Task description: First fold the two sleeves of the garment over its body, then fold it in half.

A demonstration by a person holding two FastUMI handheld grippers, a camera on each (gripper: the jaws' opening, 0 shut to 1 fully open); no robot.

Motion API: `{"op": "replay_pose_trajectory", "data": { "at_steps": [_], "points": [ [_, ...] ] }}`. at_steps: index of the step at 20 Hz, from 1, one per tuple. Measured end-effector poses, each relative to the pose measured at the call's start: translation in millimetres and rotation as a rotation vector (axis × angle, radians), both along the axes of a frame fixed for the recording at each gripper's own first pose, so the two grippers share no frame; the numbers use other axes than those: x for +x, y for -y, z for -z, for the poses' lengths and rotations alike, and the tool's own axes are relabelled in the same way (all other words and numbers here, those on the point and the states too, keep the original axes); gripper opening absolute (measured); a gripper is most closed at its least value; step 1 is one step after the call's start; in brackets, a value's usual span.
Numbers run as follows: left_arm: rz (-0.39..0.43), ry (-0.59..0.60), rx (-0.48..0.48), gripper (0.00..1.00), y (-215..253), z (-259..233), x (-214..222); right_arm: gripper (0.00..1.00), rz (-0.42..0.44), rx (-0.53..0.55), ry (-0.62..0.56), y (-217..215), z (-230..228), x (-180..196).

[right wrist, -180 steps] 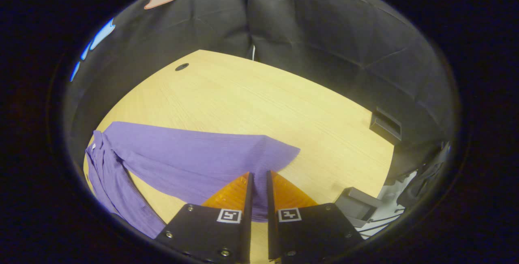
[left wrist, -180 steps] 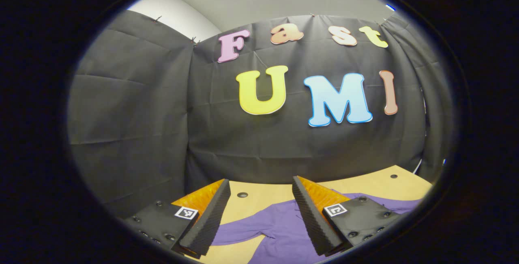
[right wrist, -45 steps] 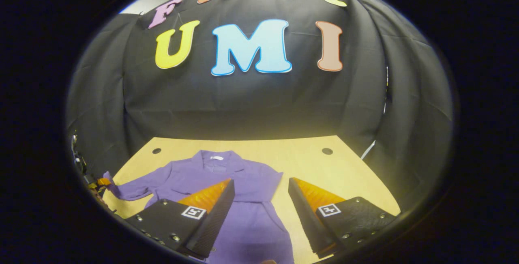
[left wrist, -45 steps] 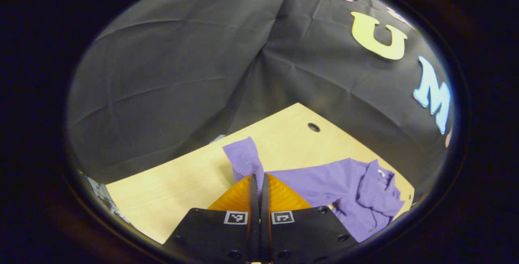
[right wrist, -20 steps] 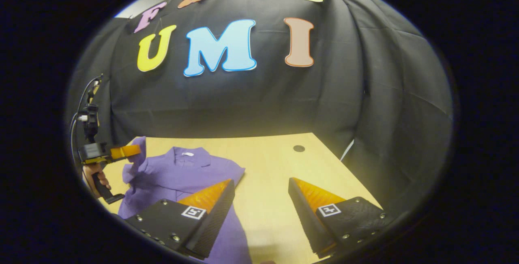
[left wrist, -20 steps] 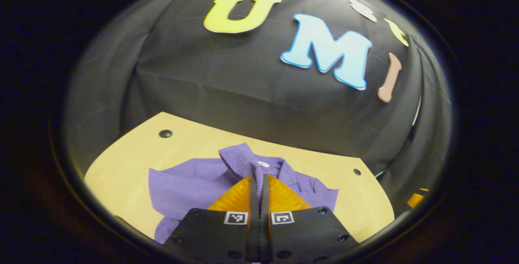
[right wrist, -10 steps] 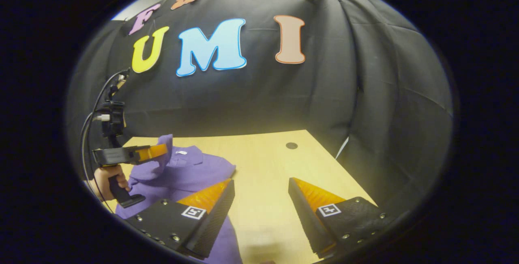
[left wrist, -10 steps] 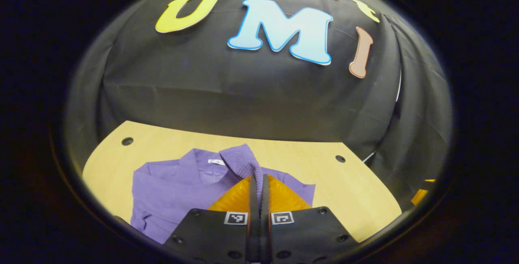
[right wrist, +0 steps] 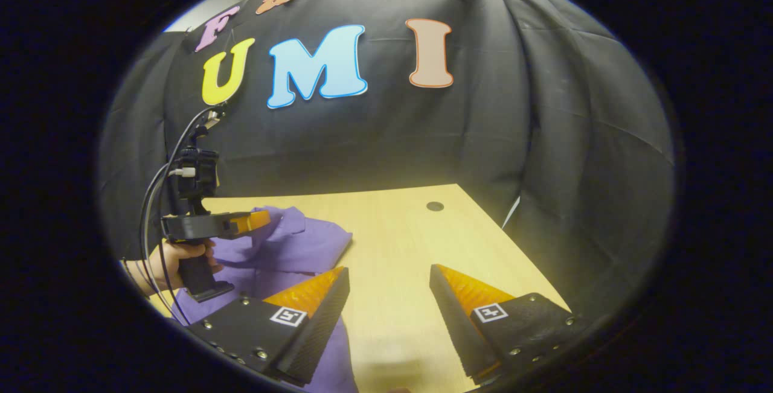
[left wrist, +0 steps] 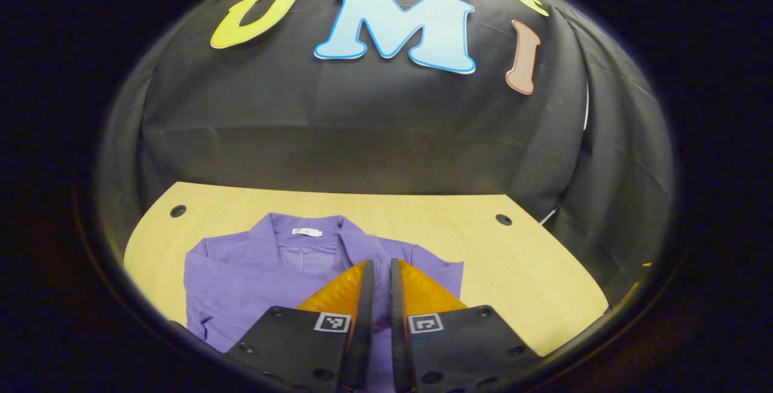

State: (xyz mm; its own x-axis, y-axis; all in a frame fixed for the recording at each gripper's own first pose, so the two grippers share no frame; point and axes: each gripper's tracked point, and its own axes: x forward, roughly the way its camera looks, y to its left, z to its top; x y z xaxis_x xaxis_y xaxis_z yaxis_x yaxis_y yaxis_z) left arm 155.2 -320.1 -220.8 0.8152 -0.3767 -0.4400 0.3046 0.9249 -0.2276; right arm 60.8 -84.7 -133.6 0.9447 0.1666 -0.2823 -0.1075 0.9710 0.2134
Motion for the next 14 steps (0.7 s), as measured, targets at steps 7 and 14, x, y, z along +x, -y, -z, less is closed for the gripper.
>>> {"op": "replay_pose_trajectory", "data": {
  "at_steps": [7, 14],
  "points": [
    [0.073, 0.068, -0.019, 0.75, 9, -29, -34, 0.85, 0.020, -0.034, 0.029, -1, -2, -9],
    [0.011, 0.079, -0.021, 0.92, -62, -47, -81, 0.85, 0.017, -0.044, 0.015, -32, 18, -43]
  ]
}}
